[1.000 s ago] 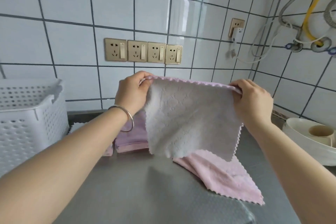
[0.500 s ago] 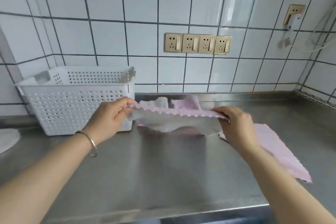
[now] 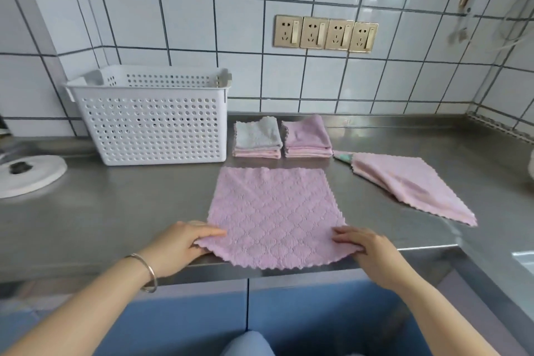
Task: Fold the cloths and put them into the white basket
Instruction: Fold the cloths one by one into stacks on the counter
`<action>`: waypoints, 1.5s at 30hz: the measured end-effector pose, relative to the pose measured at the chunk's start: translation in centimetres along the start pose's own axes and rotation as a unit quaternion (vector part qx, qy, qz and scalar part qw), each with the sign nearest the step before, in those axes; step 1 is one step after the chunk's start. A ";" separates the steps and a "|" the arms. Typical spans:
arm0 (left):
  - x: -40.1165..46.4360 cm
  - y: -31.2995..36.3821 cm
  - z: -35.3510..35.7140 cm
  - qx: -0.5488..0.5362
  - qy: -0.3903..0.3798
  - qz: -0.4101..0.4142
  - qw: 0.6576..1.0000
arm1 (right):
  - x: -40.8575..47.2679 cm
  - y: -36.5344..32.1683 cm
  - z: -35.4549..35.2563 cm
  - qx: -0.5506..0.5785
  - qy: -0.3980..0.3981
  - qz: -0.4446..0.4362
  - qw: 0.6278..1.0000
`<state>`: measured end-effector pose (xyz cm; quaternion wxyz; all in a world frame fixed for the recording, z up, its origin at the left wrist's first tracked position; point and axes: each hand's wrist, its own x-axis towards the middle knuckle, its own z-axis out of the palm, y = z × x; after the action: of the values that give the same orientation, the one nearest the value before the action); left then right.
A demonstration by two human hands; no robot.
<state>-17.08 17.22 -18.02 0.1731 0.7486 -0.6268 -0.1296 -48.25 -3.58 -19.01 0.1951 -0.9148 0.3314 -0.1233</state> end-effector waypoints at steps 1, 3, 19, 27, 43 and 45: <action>-0.4 0.0 0.0 -0.007 -0.003 0.010 1.000 | -0.3 0.0 0.1 0.008 0.008 0.002 1.000; -1.1 -0.1 -0.1 -0.031 0.008 0.007 0.999 | -0.6 0.3 -0.1 0.024 0.017 0.011 0.999; 1.6 0.8 -2.6 -0.259 0.075 -0.190 0.944 | 4.2 -1.6 -5.0 0.082 -0.077 0.206 0.972; 7.7 -0.4 -1.2 -0.112 0.174 -0.292 0.934 | 10.8 -1.3 -1.2 0.127 0.037 0.236 0.963; 9.6 -1.1 0.0 0.004 0.137 -0.331 0.934 | 12.8 -1.4 0.8 0.020 0.046 0.293 0.955; 9.4 -0.8 0.1 0.007 0.157 -0.329 0.931 | 12.7 -1.6 0.8 0.032 0.062 0.300 0.951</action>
<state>-14.68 8.06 -18.26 0.2119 0.9247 -0.3113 -0.0559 -37.54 -10.54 -17.78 0.2317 -0.7568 0.5980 -0.1261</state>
